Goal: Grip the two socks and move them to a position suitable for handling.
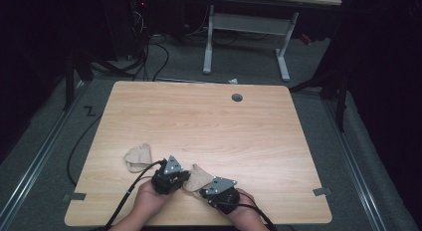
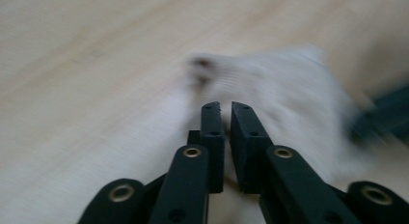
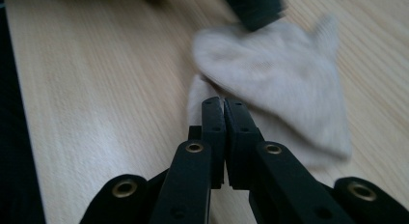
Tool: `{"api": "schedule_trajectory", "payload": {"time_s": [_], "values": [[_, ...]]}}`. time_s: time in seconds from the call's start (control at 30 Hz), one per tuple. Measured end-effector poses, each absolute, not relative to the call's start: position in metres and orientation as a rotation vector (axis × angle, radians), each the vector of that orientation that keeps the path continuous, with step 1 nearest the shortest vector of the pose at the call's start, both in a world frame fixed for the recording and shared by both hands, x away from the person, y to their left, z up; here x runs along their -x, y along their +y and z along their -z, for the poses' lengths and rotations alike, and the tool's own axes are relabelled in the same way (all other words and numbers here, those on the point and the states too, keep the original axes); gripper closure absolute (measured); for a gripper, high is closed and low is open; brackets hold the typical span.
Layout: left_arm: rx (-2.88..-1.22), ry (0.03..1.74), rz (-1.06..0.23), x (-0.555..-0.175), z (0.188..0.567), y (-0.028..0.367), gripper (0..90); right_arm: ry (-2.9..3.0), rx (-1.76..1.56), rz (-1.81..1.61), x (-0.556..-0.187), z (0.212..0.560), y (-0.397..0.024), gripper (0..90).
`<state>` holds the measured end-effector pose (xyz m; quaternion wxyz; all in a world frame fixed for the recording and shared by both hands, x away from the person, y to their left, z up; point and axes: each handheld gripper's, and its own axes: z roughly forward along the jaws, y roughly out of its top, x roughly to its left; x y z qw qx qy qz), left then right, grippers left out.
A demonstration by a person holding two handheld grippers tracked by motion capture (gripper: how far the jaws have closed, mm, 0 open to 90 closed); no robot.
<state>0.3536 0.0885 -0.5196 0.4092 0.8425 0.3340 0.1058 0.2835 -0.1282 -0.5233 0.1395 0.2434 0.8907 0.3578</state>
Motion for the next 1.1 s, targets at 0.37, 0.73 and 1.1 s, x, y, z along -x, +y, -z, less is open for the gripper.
{"api": "schedule_trajectory", "payload": {"time_s": [0.37,0.73,1.1], "values": [[-2.131,0.798,-0.250,-0.337,0.514,0.096,84.3,2.369,-0.928,-0.956,-0.314,0.519,-0.161,87.9],[-2.112,0.876,-0.265,-0.335,0.512,0.112,84.5,2.488,-0.769,-0.981,-0.288,0.520,-0.136,86.8],[-2.162,0.945,-0.289,-0.340,0.525,0.114,85.9,2.445,-0.816,-1.020,-0.292,0.517,-0.142,84.2]]}}
